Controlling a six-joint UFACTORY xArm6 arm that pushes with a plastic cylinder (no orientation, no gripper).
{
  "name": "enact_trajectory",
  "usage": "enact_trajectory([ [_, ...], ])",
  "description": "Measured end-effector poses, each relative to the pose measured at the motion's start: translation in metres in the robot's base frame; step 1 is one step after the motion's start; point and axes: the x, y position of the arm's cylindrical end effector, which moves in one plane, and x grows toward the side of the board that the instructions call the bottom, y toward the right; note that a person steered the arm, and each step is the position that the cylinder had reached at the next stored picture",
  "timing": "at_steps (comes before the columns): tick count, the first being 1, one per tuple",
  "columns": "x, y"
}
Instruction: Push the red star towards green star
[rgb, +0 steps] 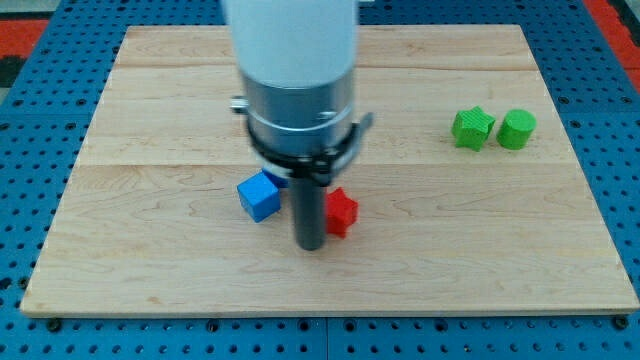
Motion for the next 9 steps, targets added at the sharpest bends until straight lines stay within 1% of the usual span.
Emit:
enact_trajectory([
  [1,-0.033,0.019],
  [2,-0.098,0.010],
  [3,-0.146,0.010],
  [4,-0.156,-0.010],
  [5,-0.152,0.024],
  [6,-0.191,0.061],
  [7,-0.251,0.095],
  [8,-0.245,0.070],
  [9,-0.207,0.042],
])
